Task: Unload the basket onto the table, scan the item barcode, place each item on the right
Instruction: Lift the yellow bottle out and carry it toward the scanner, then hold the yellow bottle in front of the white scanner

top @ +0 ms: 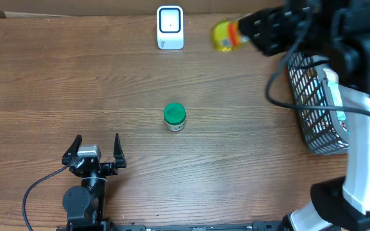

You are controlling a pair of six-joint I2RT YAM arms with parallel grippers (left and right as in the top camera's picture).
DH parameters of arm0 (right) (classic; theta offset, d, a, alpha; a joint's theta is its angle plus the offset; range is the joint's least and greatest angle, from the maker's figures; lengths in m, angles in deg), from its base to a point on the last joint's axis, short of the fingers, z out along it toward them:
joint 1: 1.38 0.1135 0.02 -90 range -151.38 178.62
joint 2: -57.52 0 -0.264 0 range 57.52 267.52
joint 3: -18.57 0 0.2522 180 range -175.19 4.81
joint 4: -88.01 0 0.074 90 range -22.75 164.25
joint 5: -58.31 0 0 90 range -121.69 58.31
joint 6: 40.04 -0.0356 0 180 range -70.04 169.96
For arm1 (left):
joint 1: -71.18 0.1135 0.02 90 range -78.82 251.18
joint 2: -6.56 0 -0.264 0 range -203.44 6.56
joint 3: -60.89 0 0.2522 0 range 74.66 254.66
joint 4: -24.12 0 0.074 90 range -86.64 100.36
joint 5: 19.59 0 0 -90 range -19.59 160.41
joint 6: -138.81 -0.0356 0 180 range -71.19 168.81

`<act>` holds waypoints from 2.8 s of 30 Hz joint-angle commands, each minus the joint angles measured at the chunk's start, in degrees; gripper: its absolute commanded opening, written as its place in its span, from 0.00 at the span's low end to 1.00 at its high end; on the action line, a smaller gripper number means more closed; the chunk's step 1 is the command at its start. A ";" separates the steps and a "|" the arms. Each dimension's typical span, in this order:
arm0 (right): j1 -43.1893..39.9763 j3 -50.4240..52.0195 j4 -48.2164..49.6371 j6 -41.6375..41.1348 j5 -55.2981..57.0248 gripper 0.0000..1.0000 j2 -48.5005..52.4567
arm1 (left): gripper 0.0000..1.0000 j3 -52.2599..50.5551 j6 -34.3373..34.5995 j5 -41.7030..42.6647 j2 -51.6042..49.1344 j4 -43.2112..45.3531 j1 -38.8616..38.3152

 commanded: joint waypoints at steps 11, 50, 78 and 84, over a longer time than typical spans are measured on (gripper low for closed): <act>12.09 11.34 1.84 -7.91 15.76 0.15 9.94 | 1.00 -0.22 -0.04 -0.31 0.55 -0.04 0.31; 14.99 29.81 9.79 -19.15 21.35 0.34 15.63 | 1.00 -0.22 -0.07 -0.31 0.55 -0.04 0.31; 13.53 29.86 15.21 -19.08 21.35 0.83 15.61 | 1.00 -0.22 -0.07 -0.31 0.55 -0.04 0.31; 13.53 28.70 19.96 -14.23 19.34 0.84 15.61 | 0.99 -0.22 -0.04 -0.31 0.55 -0.04 0.31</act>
